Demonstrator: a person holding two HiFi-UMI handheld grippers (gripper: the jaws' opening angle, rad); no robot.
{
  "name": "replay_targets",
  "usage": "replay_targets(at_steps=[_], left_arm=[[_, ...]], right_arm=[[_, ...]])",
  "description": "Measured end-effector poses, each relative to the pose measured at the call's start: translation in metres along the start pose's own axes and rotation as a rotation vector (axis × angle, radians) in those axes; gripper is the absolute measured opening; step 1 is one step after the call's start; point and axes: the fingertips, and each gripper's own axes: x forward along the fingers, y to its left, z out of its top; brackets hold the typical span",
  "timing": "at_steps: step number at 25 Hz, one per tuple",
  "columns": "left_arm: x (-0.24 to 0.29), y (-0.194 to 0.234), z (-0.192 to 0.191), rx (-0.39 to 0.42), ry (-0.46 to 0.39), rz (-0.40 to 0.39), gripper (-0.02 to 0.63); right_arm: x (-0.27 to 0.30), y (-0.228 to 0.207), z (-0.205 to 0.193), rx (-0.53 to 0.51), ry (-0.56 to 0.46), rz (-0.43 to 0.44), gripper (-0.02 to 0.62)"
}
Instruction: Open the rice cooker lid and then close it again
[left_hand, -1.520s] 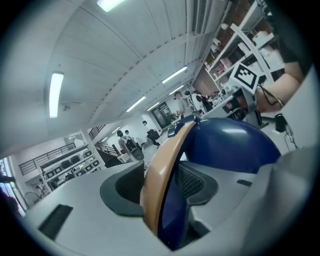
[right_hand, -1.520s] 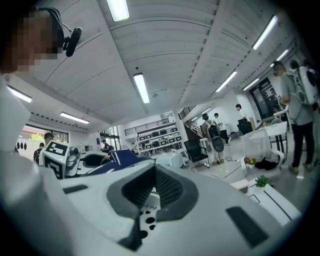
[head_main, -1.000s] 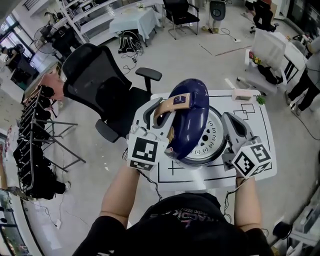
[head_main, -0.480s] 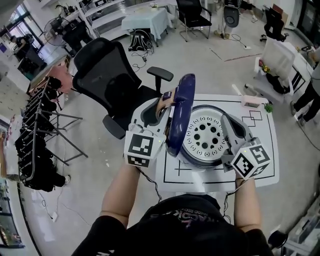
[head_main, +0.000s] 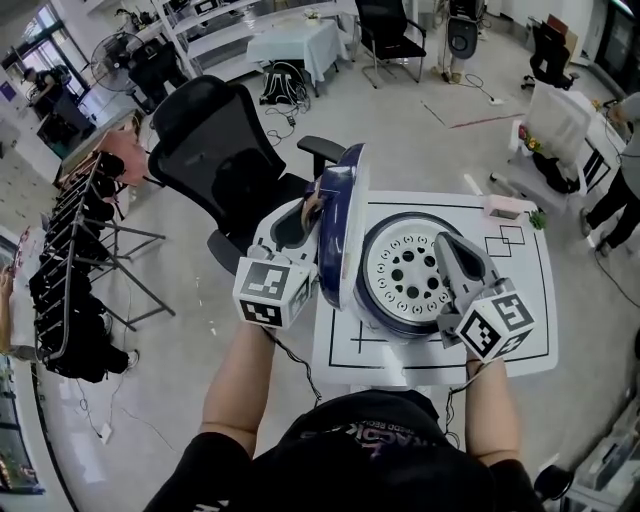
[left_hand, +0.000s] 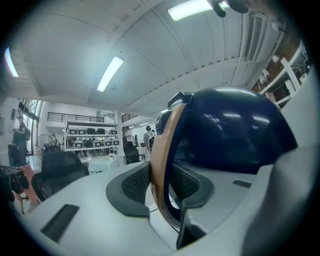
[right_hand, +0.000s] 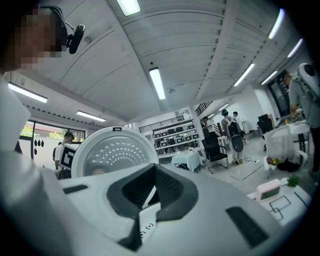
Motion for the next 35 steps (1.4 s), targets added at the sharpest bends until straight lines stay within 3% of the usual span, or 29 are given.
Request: replay_targets(at_steps=[10,18,25,35], left_arm=[[-0.002,0.005,-0.002,-0.034,-0.018,-0.003,0.123],[-0.014,0.006,0.0,0.007,-0.026,0.051,0.167],[-0.04,0.006,0.002,-0.015,-0.025,0.122,0.184],[-0.101,-0.012,-0.004,-0.045,0.005,0.296,0.202]], right_arm=[[0.006,0.007,-0.002,-0.001,0.008,0.016,0.002],[0.006,0.011,-0.001,-0.003,0.009,0.029,0.002],[-0.004,0.018,0.0,-0.001,0.012,0.074,0.002],[-0.039,0.02,0.002,0.001,0.023,0.178,0.002]])
